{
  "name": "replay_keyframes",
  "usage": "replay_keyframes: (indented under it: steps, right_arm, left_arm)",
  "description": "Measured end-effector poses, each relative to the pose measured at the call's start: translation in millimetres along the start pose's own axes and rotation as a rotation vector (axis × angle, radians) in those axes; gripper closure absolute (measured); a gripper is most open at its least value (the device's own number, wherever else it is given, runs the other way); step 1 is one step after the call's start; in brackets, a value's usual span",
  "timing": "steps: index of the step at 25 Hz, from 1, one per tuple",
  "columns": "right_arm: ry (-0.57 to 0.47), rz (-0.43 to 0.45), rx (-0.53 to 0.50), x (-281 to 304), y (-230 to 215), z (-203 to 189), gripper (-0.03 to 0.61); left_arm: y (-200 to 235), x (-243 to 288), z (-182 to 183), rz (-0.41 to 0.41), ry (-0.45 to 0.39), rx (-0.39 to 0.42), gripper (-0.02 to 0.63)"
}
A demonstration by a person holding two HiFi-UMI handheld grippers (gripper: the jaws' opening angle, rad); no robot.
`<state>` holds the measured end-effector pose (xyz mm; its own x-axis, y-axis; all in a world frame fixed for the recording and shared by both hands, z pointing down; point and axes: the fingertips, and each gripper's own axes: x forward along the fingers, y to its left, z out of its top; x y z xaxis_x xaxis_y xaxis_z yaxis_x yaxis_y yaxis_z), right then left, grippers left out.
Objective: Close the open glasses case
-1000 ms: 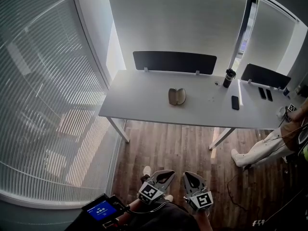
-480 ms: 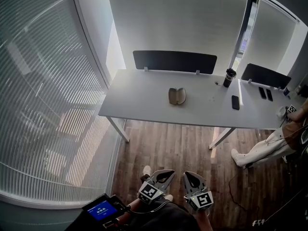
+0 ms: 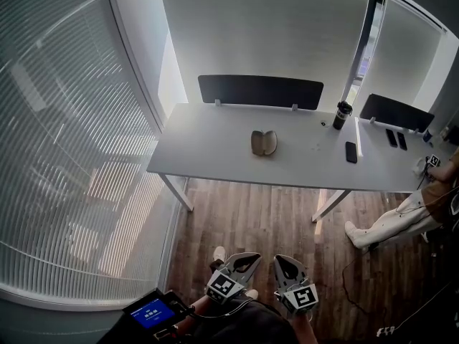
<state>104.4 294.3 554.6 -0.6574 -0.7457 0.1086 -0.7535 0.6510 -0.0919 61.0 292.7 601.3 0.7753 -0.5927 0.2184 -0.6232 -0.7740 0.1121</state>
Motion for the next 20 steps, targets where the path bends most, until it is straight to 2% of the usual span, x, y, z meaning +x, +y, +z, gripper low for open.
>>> replay_keyframes:
  steps: [5,10,12,16,20]
  right_arm:
    - [-0.004,0.002,-0.001,-0.5,-2.1,0.3,0.581]
    - [-0.011,-0.002,0.019,0.3,-5.9,-6.1,0.581]
    - [-0.002,0.001,0.019,2.1,-2.8,3.4,0.581]
    - [-0.005,0.008,0.007,1.8,-1.9,0.7,0.581]
    - [-0.004,0.01,0.007,0.6,-4.0,2.7,0.581]
  left_arm:
    - [-1.7,0.5,2.7,0.006,0.004,-0.037,0.607]
    - [1.5,1.7,-0.9,0.006,-0.005,-0.01,0.607]
    - [2.2,1.2,3.2,0.011,-0.015,0.0,0.607]
    - [0.7,-2.0,14.1,0.028,-0.011,-0.049,0.607]
    - [0.2,0.6,4.6,0.015,0.008,-0.025,0.607]
